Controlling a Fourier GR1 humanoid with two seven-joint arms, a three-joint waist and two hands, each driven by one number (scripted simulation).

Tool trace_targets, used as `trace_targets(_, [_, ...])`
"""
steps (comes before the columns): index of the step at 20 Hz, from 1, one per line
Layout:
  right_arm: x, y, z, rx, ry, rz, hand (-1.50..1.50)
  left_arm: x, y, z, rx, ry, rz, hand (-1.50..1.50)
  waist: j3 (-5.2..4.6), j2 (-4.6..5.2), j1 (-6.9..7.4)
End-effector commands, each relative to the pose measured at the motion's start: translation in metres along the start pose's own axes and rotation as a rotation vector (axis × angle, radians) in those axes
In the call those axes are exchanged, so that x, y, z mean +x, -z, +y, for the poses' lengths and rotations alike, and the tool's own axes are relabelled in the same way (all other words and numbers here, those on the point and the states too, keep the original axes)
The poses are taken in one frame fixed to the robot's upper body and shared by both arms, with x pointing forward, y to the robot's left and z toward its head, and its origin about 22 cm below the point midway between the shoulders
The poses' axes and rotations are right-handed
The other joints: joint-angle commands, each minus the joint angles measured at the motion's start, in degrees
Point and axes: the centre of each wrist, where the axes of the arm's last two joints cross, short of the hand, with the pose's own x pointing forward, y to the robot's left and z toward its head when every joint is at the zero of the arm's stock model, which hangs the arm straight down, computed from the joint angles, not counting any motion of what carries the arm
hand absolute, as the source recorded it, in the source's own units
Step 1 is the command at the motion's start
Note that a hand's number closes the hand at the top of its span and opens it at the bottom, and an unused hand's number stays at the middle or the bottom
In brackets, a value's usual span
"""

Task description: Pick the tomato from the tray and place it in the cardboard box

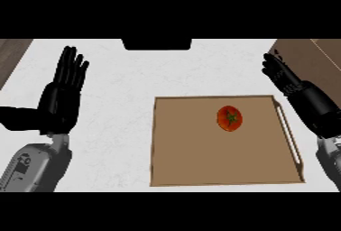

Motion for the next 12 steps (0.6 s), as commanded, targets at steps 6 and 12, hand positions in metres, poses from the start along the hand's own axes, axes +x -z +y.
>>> trace_targets(6, [-0.009, -0.019, -0.019, -0.168, 0.172, -0.228, -1.50, -0.018, -0.044, 0.080, 0.073, 0.120, 0.321, 0.00, 0.06, -0.22, 0.53])
trace_targets(12, [-0.039, -0.041, -0.006, -0.536, -0.072, -0.546, -1.50, -0.025, -0.054, 0.074, 0.032, 0.064, 0.376, 0.00, 0.16, -0.03, 0.21])
